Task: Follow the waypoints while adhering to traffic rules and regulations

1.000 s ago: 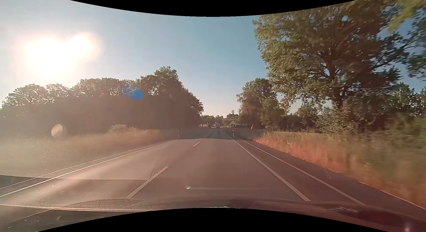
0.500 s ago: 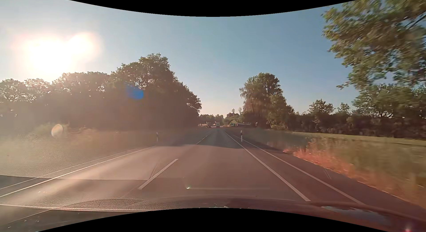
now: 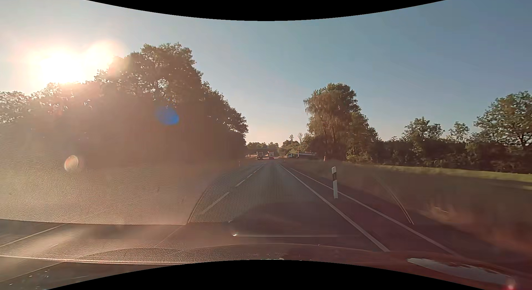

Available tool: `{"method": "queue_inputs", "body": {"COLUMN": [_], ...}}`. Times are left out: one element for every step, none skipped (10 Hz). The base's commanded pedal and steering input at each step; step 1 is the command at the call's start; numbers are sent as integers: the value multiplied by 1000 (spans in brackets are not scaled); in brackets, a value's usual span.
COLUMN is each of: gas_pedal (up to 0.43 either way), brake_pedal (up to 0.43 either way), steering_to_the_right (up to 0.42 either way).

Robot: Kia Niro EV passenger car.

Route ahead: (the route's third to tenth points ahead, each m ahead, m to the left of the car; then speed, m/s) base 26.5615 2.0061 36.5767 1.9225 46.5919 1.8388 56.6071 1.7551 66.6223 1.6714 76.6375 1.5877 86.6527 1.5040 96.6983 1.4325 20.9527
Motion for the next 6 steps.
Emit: {"method": "queue_inputs", "body": {"gas_pedal": [0,0,0,0,0,0], "brake_pedal": [0,6,18,55,73,73], "steering_to_the_right": [0,-1,-1,-1,-1,-1]}}
